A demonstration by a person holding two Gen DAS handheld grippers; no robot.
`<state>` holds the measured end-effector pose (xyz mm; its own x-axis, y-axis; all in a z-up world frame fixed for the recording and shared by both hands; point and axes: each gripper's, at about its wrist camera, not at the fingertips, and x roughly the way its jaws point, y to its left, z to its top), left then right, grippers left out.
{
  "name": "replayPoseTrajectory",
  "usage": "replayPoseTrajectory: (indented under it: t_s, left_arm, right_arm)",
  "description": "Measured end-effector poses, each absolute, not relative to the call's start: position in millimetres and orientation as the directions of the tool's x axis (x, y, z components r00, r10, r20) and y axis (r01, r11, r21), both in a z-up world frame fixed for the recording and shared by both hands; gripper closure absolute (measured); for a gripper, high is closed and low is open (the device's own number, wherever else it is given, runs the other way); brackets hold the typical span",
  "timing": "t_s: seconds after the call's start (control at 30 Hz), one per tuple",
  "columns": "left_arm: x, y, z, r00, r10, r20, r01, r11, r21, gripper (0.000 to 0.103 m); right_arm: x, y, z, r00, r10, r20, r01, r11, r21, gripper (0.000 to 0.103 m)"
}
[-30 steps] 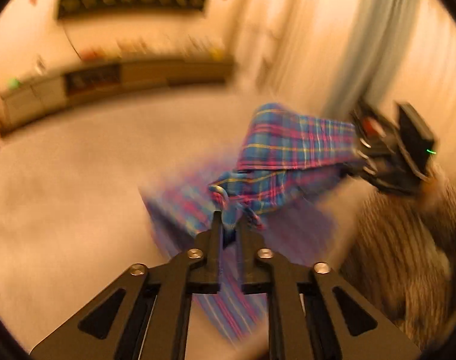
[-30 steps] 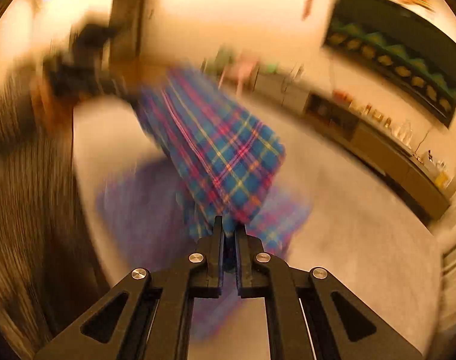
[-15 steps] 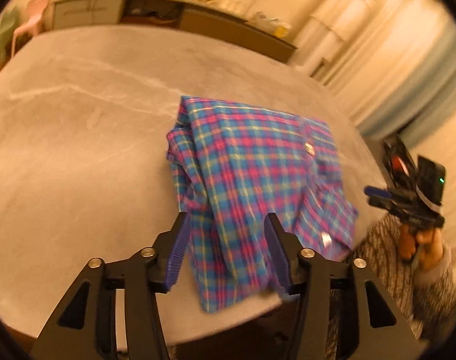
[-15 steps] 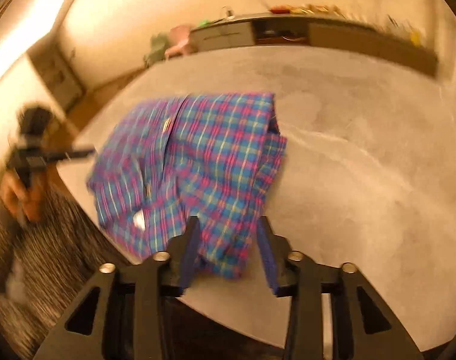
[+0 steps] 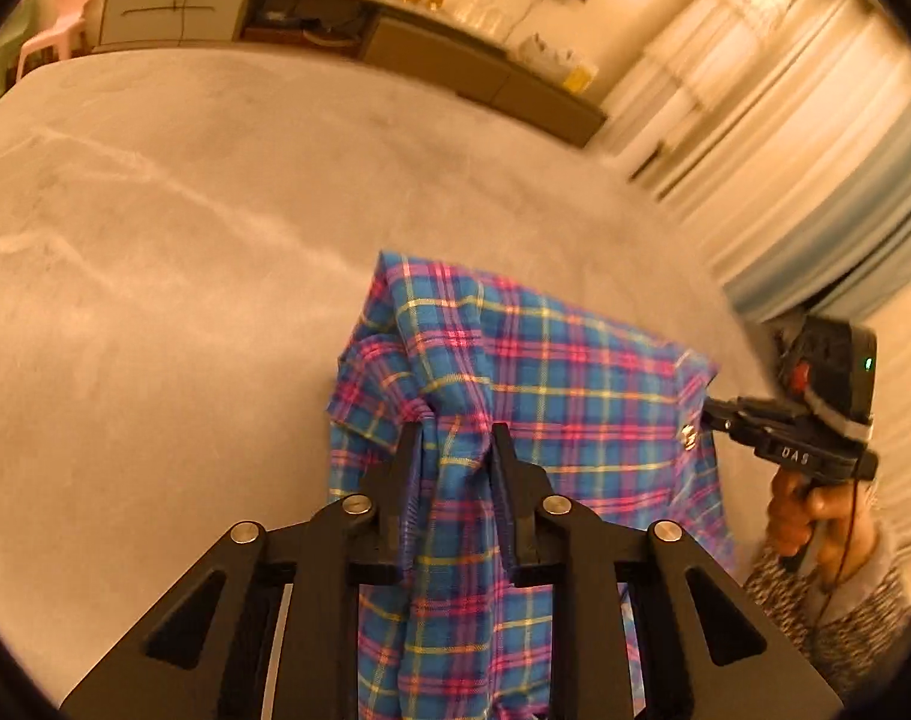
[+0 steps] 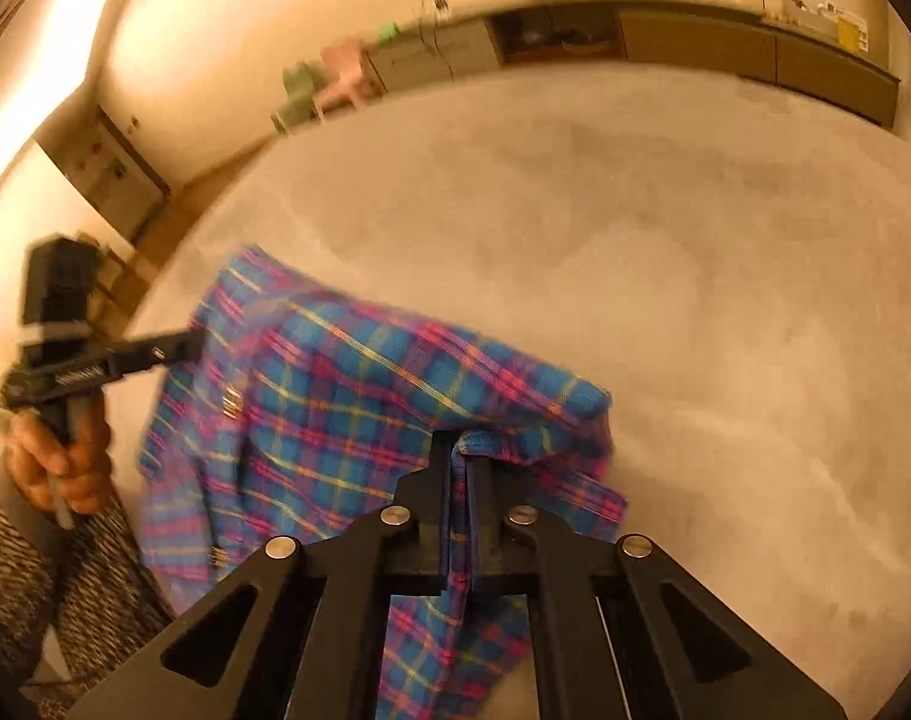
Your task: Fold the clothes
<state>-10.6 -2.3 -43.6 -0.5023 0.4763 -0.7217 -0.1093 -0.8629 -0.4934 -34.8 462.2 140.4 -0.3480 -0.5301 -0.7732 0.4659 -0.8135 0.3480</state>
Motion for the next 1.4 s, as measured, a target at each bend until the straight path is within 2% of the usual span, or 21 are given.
replayPoseTrajectory:
  t_s: [0.1,0.2,0.27,0.3,0.37,0.43,0.47,0.53,0.57,0.63,0.73,0.77,0.9,1.0,1.07,1.17,1.23,1.27,1.3,1.4]
  left_arm:
    - [-10,-11,-37,-0.537,0.463,-0.705,-0.1,-0.865,-0.492,0.082]
    - [-5,-13,-27,-0.575,0.425,-0.7,-0.103,-0.885,-0.453,0.081]
    - [-1,-15,-20,-0.6,0.399,-0.694,-0.103,-0.898,-0.427,0.076]
    - [1,-15,-17,-0.612,0.386,-0.69,-0.103,-0.904,-0.414,0.076]
    - [5,-17,-10,-0.636,0.36,-0.683,-0.103,-0.916,-0.387,0.076]
    - [9,-18,-3,-0.659,0.334,-0.674,-0.101,-0.927,-0.36,0.075]
    - [11,-19,1,-0.671,0.321,-0.669,-0.1,-0.933,-0.347,0.073]
    - [6,-3,11,-0.647,0.399,-0.649,-0.206,-0.912,-0.355,0.07]
    - [-1,8,9,-0.615,0.421,-0.666,-0.243,-0.905,-0.348,0.07]
    - [-24,26,-16,-0.546,0.381,-0.746,-0.25,-0.924,-0.29,0.07]
    - [-51,23,-57,-0.48,0.268,-0.836,-0.159,-0.963,-0.217,0.069]
    - [-56,17,-67,-0.463,0.255,-0.849,-0.129,-0.967,-0.22,0.073]
    - [-52,-1,-60,-0.467,0.22,-0.857,-0.085,-0.975,-0.204,0.074]
    - [-27,-7,-36,-0.517,0.254,-0.817,-0.094,-0.966,-0.24,0.076]
    - [-2,-5,-18,-0.545,0.316,-0.776,-0.16,-0.949,-0.273,0.074]
    - [21,16,-26,-0.479,0.379,-0.792,-0.258,-0.923,-0.285,0.073]
    - [26,30,-50,-0.417,0.332,-0.846,-0.275,-0.933,-0.231,0.073]
    - [27,36,-61,-0.404,0.301,-0.864,-0.275,-0.941,-0.2,0.074]
    - [29,40,-62,-0.426,0.282,-0.86,-0.281,-0.944,-0.17,0.074]
    - [34,37,-48,-0.461,0.268,-0.846,-0.251,-0.954,-0.166,0.075]
  right_arm:
    - [-38,470,151,-0.392,-0.546,-0.741,0.465,-0.812,0.353,0.099]
    - [-52,482,128,-0.367,-0.493,-0.789,0.37,-0.856,0.362,0.099]
    - [-56,488,117,-0.353,-0.457,-0.816,0.324,-0.878,0.352,0.098]
    - [-56,490,114,-0.351,-0.442,-0.825,0.311,-0.887,0.342,0.093]
    - [-51,497,128,-0.406,-0.406,-0.819,0.3,-0.906,0.3,0.09]
    - [-38,506,157,-0.532,-0.366,-0.764,0.289,-0.926,0.242,0.089]
    - [-27,509,177,-0.61,-0.36,-0.706,0.294,-0.93,0.219,0.089]
    - [-15,503,195,-0.656,-0.402,-0.639,0.352,-0.912,0.212,0.088]
    - [-14,492,197,-0.639,-0.438,-0.633,0.401,-0.891,0.212,0.086]
    - [-17,461,185,-0.555,-0.455,-0.697,0.482,-0.858,0.176,0.085]
    - [-35,439,141,-0.463,-0.369,-0.806,0.494,-0.862,0.111,0.085]
    - [-42,439,128,-0.448,-0.348,-0.823,0.491,-0.866,0.099,0.083]
    - [-59,448,116,-0.443,-0.321,-0.837,0.463,-0.881,0.093,0.083]
    - [-60,451,121,-0.491,-0.279,-0.825,0.433,-0.9,0.046,0.079]
    - [-51,453,141,-0.546,-0.335,-0.768,0.462,-0.885,0.057,0.079]
    - [-34,443,149,-0.531,-0.453,-0.716,0.561,-0.821,0.104,0.077]
    - [-32,425,126,-0.467,-0.456,-0.757,0.606,-0.789,0.102,0.077]
    - [-40,419,108,-0.442,-0.407,-0.799,0.599,-0.798,0.075,0.078]
    - [-47,413,90,-0.419,-0.358,-0.835,0.592,-0.805,0.048,0.078]
    - [-63,412,65,-0.436,-0.328,-0.838,0.554,-0.832,0.037,0.076]
